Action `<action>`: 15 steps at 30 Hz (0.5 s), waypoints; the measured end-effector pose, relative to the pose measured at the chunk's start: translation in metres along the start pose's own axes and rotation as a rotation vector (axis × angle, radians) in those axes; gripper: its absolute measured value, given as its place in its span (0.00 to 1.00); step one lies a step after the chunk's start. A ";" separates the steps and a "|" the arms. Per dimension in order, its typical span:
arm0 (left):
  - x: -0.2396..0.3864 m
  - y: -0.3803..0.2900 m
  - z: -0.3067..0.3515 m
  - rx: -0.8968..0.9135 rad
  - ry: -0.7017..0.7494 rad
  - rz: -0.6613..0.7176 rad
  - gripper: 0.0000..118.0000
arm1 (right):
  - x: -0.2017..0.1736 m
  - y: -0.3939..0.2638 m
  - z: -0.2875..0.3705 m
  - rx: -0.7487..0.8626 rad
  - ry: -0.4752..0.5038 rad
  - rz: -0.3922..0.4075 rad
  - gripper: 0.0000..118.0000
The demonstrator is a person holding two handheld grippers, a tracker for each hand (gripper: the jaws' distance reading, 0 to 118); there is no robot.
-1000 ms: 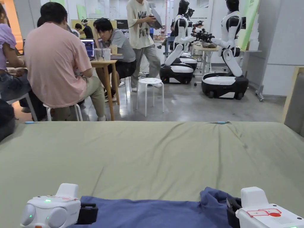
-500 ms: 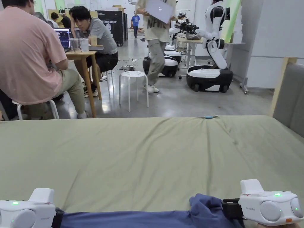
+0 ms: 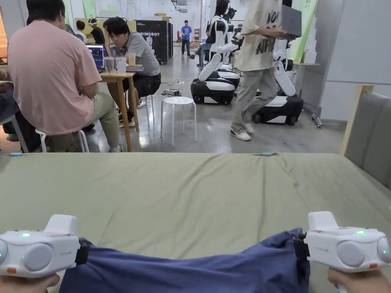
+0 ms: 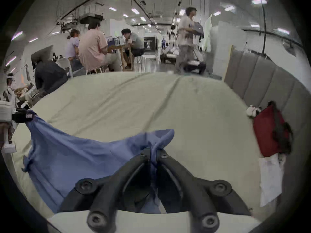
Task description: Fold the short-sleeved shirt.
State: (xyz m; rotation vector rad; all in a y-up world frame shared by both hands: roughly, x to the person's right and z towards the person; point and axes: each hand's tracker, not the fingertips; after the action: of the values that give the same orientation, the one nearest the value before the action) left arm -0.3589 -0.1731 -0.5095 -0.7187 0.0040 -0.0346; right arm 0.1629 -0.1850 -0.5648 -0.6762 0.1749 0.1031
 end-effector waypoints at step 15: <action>-0.027 -0.136 0.131 -0.022 -0.054 0.100 0.00 | -0.004 -0.118 0.133 -0.057 -0.083 0.071 0.05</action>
State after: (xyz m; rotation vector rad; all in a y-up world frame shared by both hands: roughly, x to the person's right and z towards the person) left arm -0.3881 -0.1885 -0.3214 -0.7408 -0.0116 0.0805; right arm 0.1937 -0.1924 -0.3898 -0.7218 0.1168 0.2044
